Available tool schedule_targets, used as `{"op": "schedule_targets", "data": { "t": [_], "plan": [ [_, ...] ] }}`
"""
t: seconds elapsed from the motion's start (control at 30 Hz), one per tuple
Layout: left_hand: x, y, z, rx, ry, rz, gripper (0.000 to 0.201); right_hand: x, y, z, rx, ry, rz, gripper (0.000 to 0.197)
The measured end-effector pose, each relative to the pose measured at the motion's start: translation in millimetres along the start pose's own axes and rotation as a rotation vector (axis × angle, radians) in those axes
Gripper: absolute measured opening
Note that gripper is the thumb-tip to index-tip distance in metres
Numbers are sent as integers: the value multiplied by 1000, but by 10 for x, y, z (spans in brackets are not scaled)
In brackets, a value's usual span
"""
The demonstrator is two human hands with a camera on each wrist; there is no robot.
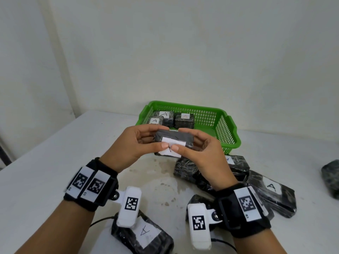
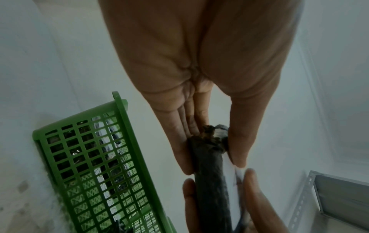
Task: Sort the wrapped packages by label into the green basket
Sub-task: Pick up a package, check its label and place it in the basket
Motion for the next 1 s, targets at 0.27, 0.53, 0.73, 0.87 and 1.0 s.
{"op": "schedule_targets", "data": {
  "t": [0.27,0.53,0.73,0.87,1.0],
  "plan": [
    [3,-4,7,-65,-5,12,52,-36,9,12,-45,40,2,43],
    [5,5,18,-114,22,-48,49,-53,-17,70,-254,-226,-72,31],
    [-6,19,45,-102,-38,-76,48,-53,-27,98,-207,-136,-35,36],
    [-55,33,56,-92,-41,-116,48,-113,-3,90,-187,-138,-40,33],
    [-49,35,59,-91,-36,-105,48,-105,-8,91,-165,-106,-34,34]
  ]
}}
Point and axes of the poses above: each hand's wrist, its own y-axis away from the middle knuckle, its own x-axis out of the back of the hand, z = x × y, the point moved 2 cm from there along -y, towards the middle knuckle, and after that the axes turned 6 degrees about -x, right-handed, at the moved point
